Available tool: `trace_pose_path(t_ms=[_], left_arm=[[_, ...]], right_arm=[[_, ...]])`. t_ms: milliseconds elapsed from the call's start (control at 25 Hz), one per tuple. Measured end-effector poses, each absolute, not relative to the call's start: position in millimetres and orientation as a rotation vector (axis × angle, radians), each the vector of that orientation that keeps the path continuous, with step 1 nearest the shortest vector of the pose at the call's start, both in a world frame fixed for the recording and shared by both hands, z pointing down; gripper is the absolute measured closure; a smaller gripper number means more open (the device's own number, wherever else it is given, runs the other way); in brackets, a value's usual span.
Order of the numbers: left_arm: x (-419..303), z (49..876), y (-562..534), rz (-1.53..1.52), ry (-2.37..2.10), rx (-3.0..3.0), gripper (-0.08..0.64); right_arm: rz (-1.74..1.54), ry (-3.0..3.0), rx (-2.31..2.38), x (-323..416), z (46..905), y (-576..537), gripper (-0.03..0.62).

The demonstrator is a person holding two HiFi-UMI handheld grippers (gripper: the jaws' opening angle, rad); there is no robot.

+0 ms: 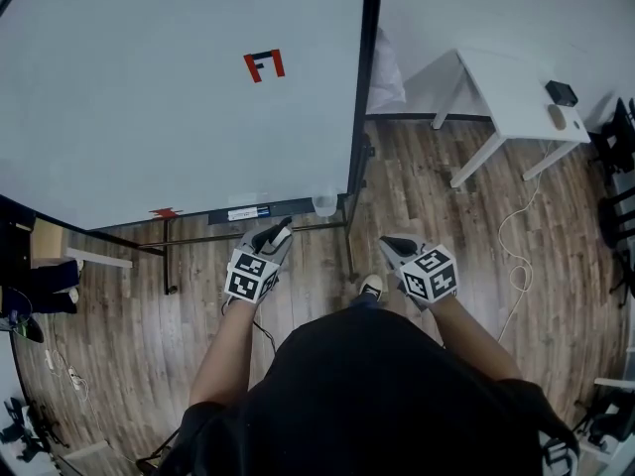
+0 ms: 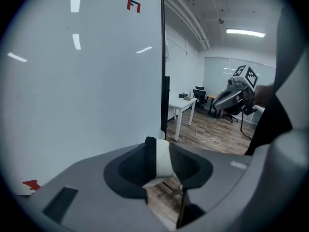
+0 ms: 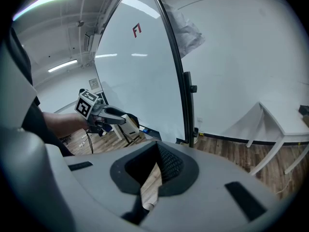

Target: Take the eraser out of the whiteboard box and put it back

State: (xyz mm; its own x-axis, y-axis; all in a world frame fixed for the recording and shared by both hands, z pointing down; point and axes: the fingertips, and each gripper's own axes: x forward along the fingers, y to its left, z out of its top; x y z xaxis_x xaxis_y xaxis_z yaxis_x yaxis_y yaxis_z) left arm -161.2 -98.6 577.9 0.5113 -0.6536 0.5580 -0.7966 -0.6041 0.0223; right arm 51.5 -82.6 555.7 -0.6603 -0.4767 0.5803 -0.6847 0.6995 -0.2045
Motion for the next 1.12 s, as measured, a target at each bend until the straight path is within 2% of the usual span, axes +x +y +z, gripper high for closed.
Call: trace_pose_path(t_ms=[1120], left_arm=[[-179, 575, -81, 0.725, -1.207, 2.495, 0.404]], right_arm=[[0.567, -2.4, 0.892, 33, 560, -62, 0.598]])
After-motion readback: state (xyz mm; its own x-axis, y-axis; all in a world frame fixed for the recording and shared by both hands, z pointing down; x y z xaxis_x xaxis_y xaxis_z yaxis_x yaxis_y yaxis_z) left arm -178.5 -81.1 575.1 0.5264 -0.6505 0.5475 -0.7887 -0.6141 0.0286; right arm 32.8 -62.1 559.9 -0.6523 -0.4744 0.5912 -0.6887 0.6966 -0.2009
